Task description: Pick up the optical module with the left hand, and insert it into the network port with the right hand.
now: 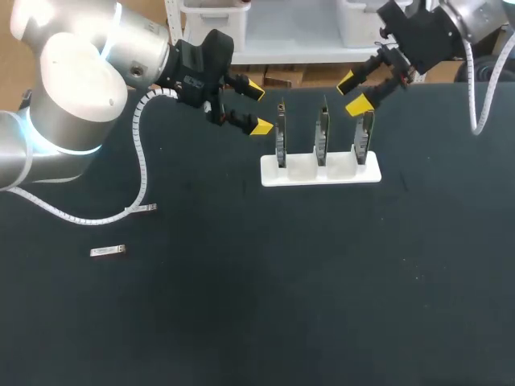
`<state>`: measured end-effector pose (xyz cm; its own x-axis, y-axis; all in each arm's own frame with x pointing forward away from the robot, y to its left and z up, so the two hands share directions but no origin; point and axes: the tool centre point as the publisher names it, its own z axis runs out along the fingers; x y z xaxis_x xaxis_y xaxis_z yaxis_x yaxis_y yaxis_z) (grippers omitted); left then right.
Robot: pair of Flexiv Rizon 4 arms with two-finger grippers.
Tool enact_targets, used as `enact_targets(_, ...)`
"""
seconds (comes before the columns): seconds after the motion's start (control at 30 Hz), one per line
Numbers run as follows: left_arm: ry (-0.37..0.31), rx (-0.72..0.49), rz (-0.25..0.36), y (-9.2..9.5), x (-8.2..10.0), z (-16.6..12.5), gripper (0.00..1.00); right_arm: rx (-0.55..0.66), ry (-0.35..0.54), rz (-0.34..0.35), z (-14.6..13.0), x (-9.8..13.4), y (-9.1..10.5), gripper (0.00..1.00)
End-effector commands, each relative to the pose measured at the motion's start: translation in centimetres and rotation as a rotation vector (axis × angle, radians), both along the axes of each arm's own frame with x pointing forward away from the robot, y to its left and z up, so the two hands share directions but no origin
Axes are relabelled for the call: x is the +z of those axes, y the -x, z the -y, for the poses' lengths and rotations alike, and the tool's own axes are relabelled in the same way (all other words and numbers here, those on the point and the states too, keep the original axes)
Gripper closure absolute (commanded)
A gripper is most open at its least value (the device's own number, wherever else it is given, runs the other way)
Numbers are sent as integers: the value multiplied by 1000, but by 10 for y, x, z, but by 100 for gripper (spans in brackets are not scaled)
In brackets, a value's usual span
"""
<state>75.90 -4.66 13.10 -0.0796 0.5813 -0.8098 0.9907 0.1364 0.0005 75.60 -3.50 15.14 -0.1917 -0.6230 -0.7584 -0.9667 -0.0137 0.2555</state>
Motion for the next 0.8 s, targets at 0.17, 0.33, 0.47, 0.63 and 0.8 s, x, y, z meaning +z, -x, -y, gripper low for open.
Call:
enact_targets(0.17,-5,1,-3,-1,0,1,0,-4,1,3,0,0,2,0)
enact_targets(0.33,-5,1,-3,-1,0,1,0,-4,1,3,0,0,2,0)
enact_targets(0.47,-5,1,-3,-1,0,1,0,-4,1,3,0,0,2,0)
enact_targets(0.63,-39,15,56,0,3,-6,0,-4,1,3,0,0,2,0)
enact_targets(0.8,-28,35,109,2,12,-25,0,-4,1,3,0,0,2,0)
